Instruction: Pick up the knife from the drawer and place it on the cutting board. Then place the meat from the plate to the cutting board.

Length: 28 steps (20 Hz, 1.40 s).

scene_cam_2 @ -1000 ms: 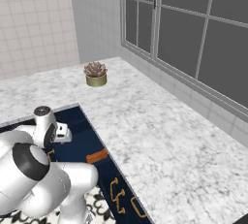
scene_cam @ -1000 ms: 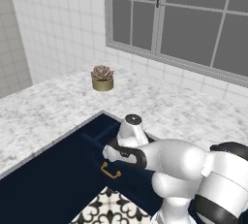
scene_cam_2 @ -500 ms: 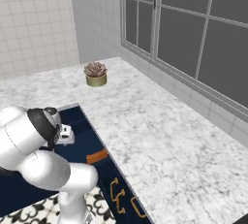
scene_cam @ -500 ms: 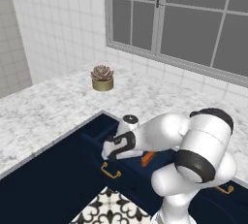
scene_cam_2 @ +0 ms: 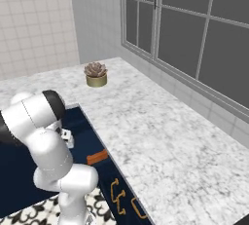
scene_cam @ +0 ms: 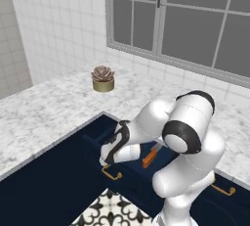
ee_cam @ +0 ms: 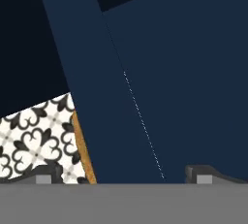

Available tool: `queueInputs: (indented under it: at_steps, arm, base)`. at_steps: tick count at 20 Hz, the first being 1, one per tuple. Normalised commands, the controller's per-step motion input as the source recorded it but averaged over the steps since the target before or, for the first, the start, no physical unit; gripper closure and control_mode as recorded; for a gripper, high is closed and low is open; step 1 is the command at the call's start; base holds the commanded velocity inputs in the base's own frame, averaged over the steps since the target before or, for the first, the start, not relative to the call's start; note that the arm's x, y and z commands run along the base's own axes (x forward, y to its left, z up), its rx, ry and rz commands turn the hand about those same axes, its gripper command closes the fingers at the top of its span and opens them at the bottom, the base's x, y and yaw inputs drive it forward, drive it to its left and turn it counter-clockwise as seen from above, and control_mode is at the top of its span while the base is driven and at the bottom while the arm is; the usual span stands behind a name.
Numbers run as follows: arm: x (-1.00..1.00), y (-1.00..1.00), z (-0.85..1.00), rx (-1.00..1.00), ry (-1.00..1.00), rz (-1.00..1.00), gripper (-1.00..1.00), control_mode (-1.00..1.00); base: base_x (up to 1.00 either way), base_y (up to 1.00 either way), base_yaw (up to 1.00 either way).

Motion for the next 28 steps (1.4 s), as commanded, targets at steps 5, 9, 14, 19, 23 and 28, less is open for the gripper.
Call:
queueInputs:
  at_steps: [5, 9, 14, 19, 23, 28]
  arm:
    - [-0.29, 0.58, -0.42, 0.00, 0.10, 0.02, -1.00, -1.00]
    - [-0.92, 0.97, -0.29, 0.00, 0.12, 0.00, -1.00, -1.00]
    - [-0.94, 0.84, -0.21, -0.05, 0.04, 0.01, -1.00, -1.00]
    - [-0.22, -0.33, 0.69, -0.01, 0.00, 0.00, -1.00, -1.00]
    - [-0.02, -0.61, 0.77, 0.00, 0.07, -0.14, -1.00, -1.00]
    - [0.02, -0.64, 0.03, 0.00, 0.08, -0.34, -1.00, -1.00]
  base:
    - [0.00, 0.00, 0.00]
    - [0.00, 0.00, 0.00]
    - [0.00, 0.00, 0.00]
    - [0.00, 0.00, 0.00]
    - [0.00, 0.00, 0.00]
    - [0.00, 0.00, 0.00]
